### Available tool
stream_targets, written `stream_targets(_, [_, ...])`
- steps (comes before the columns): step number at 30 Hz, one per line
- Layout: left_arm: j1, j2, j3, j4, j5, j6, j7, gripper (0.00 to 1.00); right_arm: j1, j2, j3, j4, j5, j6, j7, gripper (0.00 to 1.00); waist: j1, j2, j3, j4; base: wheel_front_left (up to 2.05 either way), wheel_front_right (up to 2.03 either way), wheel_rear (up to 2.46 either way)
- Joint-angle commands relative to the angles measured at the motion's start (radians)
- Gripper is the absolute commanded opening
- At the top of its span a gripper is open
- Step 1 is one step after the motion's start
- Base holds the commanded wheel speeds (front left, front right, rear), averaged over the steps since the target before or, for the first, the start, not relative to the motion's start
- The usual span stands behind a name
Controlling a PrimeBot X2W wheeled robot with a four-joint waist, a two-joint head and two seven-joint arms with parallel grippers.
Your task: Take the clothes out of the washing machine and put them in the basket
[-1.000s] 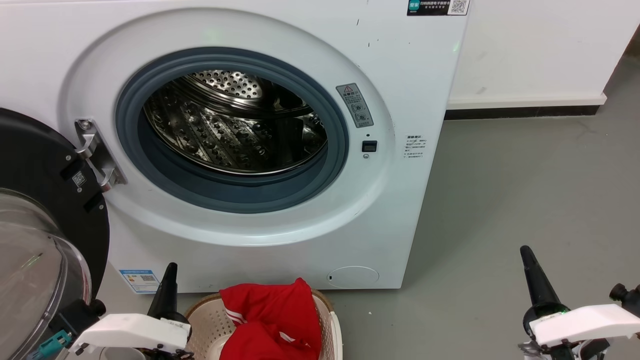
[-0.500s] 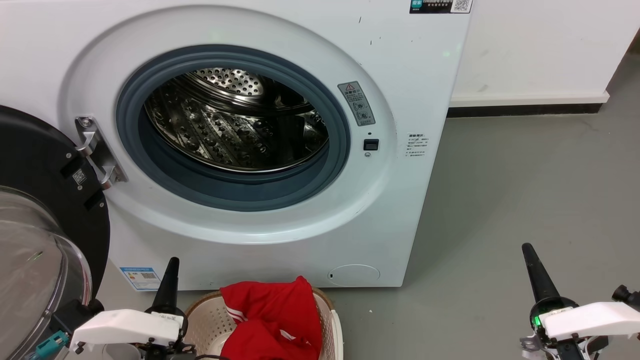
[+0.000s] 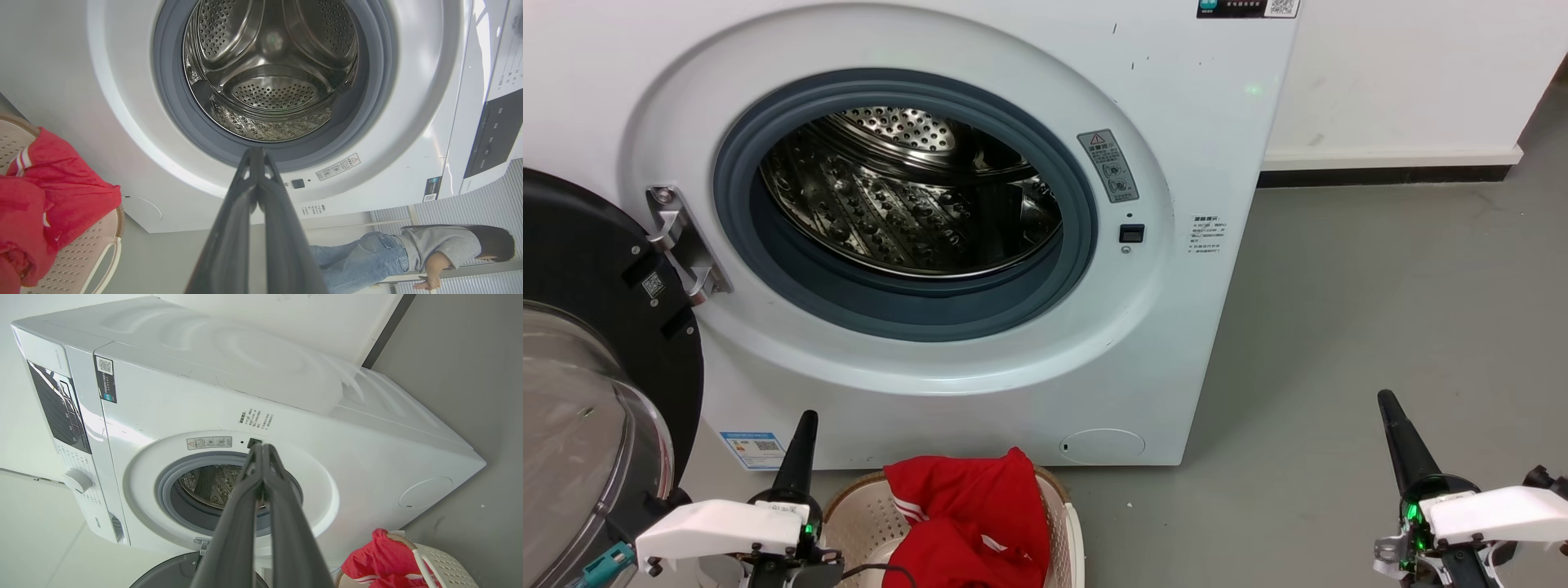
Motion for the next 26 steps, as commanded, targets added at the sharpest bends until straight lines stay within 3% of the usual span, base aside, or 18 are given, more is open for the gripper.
stream_targets(1, [-0.020, -0.005, 0.007, -0.002, -0.026, -0.005, 0.006, 0.00, -0.026, -0.005, -0.004, 0.000, 0.026, 0.000, 0.003, 0.00, -0.0001, 0.0000, 0.001, 0.000, 0.00, 0.00, 0.00])
stream_targets(26, [-0.044, -0.019, 0.025, 0.024, -0.217, -0.029, 0.038, 0.00, -0.053, -0.001, -0.019, 0.037, 0.217, 0.000, 0.032, 0.00, -0.0001, 0.0000, 0.012, 0.006, 0.00, 0.00, 0.00])
